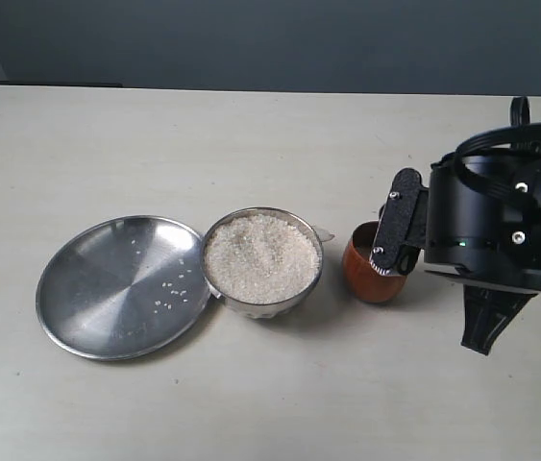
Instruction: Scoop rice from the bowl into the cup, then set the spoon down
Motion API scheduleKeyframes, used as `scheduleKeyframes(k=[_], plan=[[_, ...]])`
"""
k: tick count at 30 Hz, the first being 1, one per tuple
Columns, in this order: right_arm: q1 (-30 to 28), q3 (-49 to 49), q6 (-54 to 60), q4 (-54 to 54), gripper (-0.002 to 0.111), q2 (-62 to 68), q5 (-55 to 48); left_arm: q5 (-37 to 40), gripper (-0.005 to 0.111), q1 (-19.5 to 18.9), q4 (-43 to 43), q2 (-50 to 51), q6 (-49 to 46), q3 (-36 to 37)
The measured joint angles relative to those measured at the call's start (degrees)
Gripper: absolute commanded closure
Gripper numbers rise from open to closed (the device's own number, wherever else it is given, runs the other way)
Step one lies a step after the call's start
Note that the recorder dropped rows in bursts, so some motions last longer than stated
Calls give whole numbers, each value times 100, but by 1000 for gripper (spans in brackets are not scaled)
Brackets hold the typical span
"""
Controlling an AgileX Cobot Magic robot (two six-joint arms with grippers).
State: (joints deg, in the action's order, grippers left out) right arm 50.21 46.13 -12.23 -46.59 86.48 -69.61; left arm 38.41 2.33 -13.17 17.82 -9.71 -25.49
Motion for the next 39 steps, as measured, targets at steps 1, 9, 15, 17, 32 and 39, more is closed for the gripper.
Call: scheduleKeyframes(k=[1,9,15,17,32,39], plan=[[0,0,32,0,109,0,0,0,106,0,0,0,0,0],[220,0,179,-238,109,9,0,0,106,0,0,0,0,0],[293,0,200,-272,109,173,0,0,106,0,0,0,0,0],[293,0,200,-272,109,297,0,0,106,0,0,0,0,0],[293,0,-142,-488,109,551,-1,0,106,0,0,0,0,0],[293,0,-166,-375,109,551,-1,0,106,0,0,0,0,0]])
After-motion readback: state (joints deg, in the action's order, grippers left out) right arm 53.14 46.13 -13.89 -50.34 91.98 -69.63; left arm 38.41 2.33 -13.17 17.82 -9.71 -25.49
